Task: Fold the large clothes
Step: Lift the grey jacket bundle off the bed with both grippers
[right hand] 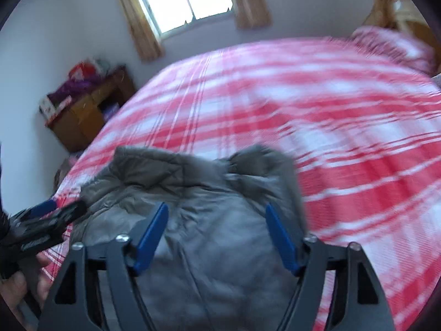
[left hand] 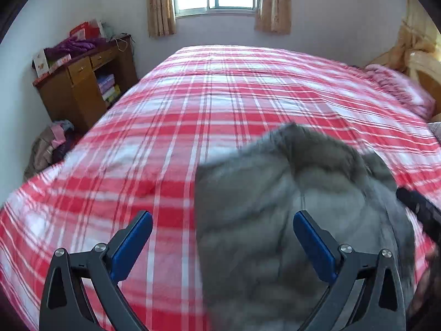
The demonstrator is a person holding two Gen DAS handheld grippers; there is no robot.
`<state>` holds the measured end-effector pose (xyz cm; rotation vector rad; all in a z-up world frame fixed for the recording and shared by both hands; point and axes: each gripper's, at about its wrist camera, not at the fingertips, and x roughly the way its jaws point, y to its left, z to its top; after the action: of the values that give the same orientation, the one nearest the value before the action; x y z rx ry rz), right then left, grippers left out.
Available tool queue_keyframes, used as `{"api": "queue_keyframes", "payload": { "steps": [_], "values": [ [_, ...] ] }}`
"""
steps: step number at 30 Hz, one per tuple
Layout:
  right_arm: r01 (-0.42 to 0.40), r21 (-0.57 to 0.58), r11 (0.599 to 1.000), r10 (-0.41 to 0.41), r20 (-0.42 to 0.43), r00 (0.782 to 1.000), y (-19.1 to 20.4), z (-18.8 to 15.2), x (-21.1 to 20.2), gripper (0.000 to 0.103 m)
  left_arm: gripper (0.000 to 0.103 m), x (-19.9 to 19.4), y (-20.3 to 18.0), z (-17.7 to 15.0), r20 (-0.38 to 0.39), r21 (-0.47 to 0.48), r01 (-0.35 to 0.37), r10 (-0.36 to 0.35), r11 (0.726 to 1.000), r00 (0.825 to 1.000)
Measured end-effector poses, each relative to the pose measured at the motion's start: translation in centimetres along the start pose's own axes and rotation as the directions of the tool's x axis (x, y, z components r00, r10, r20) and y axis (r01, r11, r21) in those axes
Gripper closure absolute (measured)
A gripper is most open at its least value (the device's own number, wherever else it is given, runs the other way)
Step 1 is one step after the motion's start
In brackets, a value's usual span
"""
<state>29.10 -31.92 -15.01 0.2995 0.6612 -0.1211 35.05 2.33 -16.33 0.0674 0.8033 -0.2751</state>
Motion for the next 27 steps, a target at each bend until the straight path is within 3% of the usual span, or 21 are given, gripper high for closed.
{"api": "queue_keyframes", "payload": {
  "steps": [2, 9, 15, 18, 23, 27],
  "values": [
    [0.032, 0.014, 0.999, -0.032, 0.037, 0.999, -1.0, -1.1, -2.2, 0.024, 0.001, -0.6, 0.9, -2.1, -0.017, -0.038, 0.039, -0.04, 0.998, 0.999],
    [0.025, 0.032, 0.999, -0.023, -0.042, 0.999, -3.7, -4.8, -2.5, 0.024, 0.001, 0.6, 1.9, -5.5, -0.045, -0.119, 0.112, -0.118, 0.987, 0.992],
    [-0.078, 0.114, 0.99, 0.087, -0.077, 0.993, -4.9, -6.3, -1.0, 0.024, 0.001, 0.7, 0.8, -6.1, -0.014, -0.093, 0.102, -0.103, 0.99, 0.995],
    [-0.097, 0.118, 0.988, 0.104, -0.055, 0.993, -5.1, -6.6, -0.9, 0.024, 0.001, 0.8, 0.7, -6.0, -0.002, -0.081, 0.11, -0.11, 0.991, 0.994],
    [-0.181, 0.097, 0.979, 0.189, -0.075, 0.979, -4.7, -6.3, -0.3, 0.03, 0.001, 1.0, 0.2, -5.4, 0.003, -0.055, 0.111, -0.111, 0.992, 0.994],
    [-0.231, 0.084, 0.969, 0.238, -0.085, 0.967, -4.7, -6.1, 0.0, 0.046, 0.001, 0.7, -1.1, -5.5, 0.034, 0.0, 0.105, -0.105, 0.994, 0.994]
  ]
}}
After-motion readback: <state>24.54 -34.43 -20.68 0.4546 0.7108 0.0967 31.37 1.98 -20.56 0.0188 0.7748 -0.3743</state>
